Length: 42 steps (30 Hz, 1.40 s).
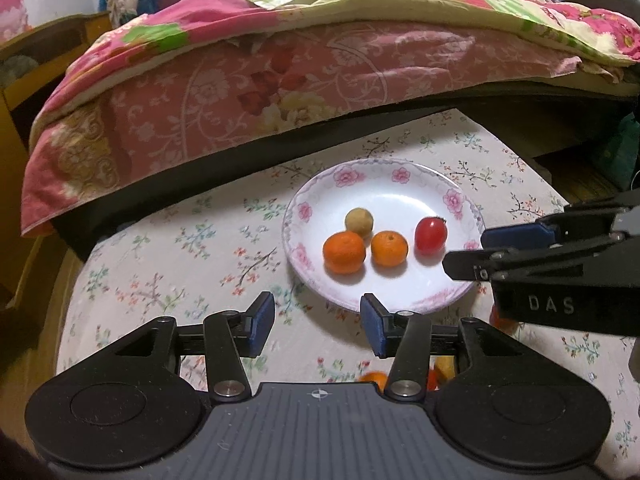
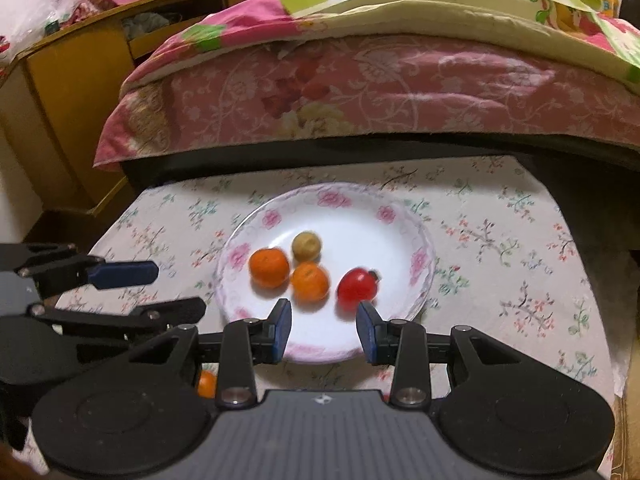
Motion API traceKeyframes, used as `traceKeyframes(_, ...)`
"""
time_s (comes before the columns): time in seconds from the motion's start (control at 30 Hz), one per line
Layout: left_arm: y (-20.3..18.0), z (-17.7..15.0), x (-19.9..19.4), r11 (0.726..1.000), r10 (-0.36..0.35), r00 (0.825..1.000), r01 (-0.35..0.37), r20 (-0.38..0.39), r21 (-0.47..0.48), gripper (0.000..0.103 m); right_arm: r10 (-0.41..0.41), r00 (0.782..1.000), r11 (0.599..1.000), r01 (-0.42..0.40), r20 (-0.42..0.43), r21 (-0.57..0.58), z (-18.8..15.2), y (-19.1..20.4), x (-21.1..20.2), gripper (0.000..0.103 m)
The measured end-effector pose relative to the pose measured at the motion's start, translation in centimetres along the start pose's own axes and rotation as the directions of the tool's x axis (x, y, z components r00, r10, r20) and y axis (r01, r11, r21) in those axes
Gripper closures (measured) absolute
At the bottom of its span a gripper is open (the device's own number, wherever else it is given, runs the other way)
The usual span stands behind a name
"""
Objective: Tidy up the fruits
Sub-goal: 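Withdraw both open tools from the plate toward the remaining fruit, then grasp the large red tomato with the left tool while the right tool grasps a tan fruit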
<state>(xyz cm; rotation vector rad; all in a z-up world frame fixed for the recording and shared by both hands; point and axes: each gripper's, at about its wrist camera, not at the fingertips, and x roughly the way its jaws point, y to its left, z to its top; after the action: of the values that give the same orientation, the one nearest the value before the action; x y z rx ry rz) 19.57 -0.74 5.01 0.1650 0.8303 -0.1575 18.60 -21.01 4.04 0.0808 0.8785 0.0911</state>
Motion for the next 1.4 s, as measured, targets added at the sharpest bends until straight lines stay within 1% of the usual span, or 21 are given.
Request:
traceKeyframes(0.13, 0.6, -1.1, -1.2, 1.0, 0.004, 1.0, -0.004, -0.005, -0.012, 0.046, 0.023, 1.0, 0.999, -0.023, -0.013, -0.023, -1.0, 1.2, -0.6, 0.068)
traceKeyframes(0.33, 1.7, -3.3, -2.9, 0.999, -0.003, 0.999, 0.002, -0.038, -0.036, 0.045, 0.056, 0.997, 0.998, -0.057, -0.044, -0.031, -2.4, 2.5, -1.1, 0.068)
traceKeyframes(0.43, 2.0, -4.9, -3.7, 0.999, -0.007, 0.998, 0.004, -0.061, -0.048, 0.045, 0.074, 0.995, 0.997, -0.076, -0.06, -0.024, -3.1, 3.0, -1.2, 0.068)
traceKeyframes(0.57, 2.6, -7.1, -4.6, 0.998, -0.013, 0.995, 0.007, -0.1, -0.062, 0.045, 0.099, 0.992, 0.993, -0.103, -0.073, -0.05, -4.1, 4.3, -1.7, 0.068)
traceKeyframes(0.73, 2.4, -9.3, -4.8, 0.998, -0.028, 0.989, 0.019, -0.146, -0.062, 0.044, 0.129, 0.987, 0.989, -0.134, -0.091, -0.054, -5.2, 5.5, -2.1, 0.068)
traceKeyframes(0.97, 1.7, -10.4, -3.8, 1.0, -0.018, 0.986, 0.016, -0.167, -0.014, 0.043, 0.144, 0.984, 0.986, -0.152, -0.102, -0.071, -5.7, 6.6, -2.1, 0.068)
traceKeyframes(1.07, 1.9, -11.0, -3.0, 1.0, -0.011, 0.981, 0.008, -0.192, -0.014, 0.047, 0.148, 0.982, 0.985, -0.157, -0.116, -0.075, -6.0, 6.8, -1.7, 0.068)
traceKeyframes(1.1, 2.0, -11.2, -2.8, 1.0, -0.01, 0.98, 0.007, -0.197, -0.014, 0.046, 0.15, 0.981, 0.984, -0.16, -0.123, -0.076, -6.1, 6.8, -1.5, 0.068)
traceKeyframes(1.17, 2.2, -11.2, -2.8, 1.0, -0.02, 0.983, 0.016, -0.184, -0.019, 0.052, 0.154, 0.978, 0.983, -0.166, -0.139, -0.082, -6.4, 7.0, -1.1, 0.068)
traceKeyframes(1.4, 2.2, -11.3, -3.1, 1.0, -0.028, 0.985, 0.027, -0.167, -0.006, 0.053, 0.172, 0.972, 0.977, -0.189, -0.16, -0.101, -6.7, 8.1, 0.2, 0.068)
